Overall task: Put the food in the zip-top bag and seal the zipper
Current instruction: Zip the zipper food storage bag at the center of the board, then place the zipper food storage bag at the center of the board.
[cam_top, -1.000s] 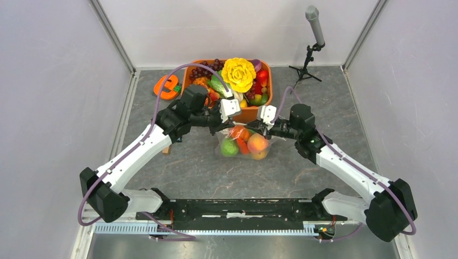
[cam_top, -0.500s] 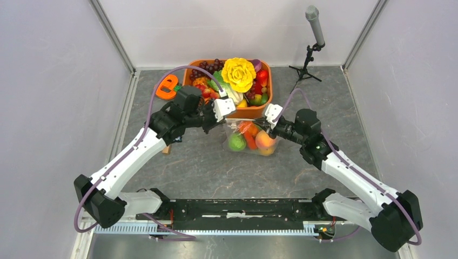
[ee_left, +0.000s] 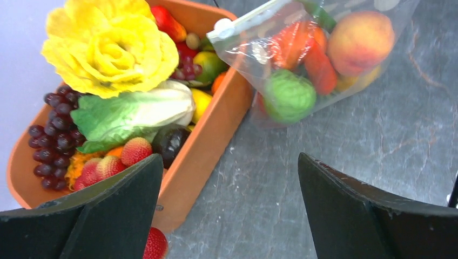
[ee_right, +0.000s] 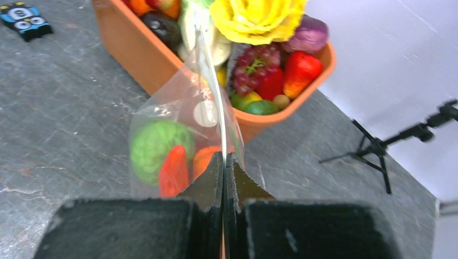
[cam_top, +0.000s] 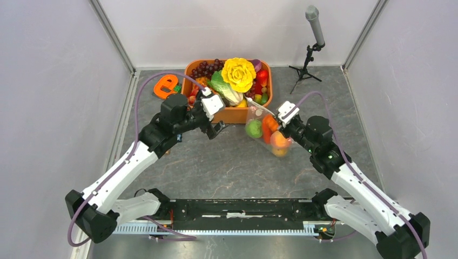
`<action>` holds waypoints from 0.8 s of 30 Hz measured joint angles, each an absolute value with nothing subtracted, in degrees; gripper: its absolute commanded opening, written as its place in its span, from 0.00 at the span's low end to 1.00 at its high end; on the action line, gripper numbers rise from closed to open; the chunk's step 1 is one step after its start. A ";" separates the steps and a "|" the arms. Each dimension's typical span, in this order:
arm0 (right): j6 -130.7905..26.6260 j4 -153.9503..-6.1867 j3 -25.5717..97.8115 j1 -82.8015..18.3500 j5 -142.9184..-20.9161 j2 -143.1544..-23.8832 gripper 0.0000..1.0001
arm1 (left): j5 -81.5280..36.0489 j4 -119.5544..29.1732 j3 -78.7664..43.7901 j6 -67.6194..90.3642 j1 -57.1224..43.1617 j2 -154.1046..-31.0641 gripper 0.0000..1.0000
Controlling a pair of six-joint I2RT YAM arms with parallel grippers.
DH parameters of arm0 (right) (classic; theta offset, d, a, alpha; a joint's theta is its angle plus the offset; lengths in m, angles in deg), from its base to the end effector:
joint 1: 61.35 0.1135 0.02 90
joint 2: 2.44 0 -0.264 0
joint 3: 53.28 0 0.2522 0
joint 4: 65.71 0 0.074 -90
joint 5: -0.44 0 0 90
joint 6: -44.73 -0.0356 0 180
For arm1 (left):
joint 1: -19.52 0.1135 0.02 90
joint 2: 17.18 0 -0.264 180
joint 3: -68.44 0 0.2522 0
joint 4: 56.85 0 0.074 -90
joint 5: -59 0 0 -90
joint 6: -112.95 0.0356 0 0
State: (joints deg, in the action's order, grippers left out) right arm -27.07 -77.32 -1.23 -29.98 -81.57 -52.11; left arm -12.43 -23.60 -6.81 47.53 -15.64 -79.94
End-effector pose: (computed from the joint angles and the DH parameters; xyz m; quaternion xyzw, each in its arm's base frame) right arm 0.1758 0.1130 0.3077 -0.3595 0.6709 0.1268 0.6360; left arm 0.1947 -0.1510 0.3646 0.4840 0.6586 -0.1839 0.5461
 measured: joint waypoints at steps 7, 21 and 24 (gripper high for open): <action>-25.67 -80.88 -1.30 -30.30 -82.29 -46.36 0.03 | -15.12 -32.54 -3.97 42.79 -15.64 -75.33 1.00; -26.48 -85.04 1.37 -23.11 -54.95 -60.30 0.86 | -20.87 -35.51 -3.75 35.88 -14.26 -75.57 1.00; -27.07 -80.97 1.09 -23.14 -54.82 -57.35 0.87 | -21.42 -35.51 -3.75 35.44 -13.95 -75.57 1.00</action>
State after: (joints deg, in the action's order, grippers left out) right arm -27.07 -80.97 1.09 -23.14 -54.82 -57.35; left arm -21.42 -35.51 -3.75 35.44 -13.95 -75.57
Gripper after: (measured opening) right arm 0.864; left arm 0.994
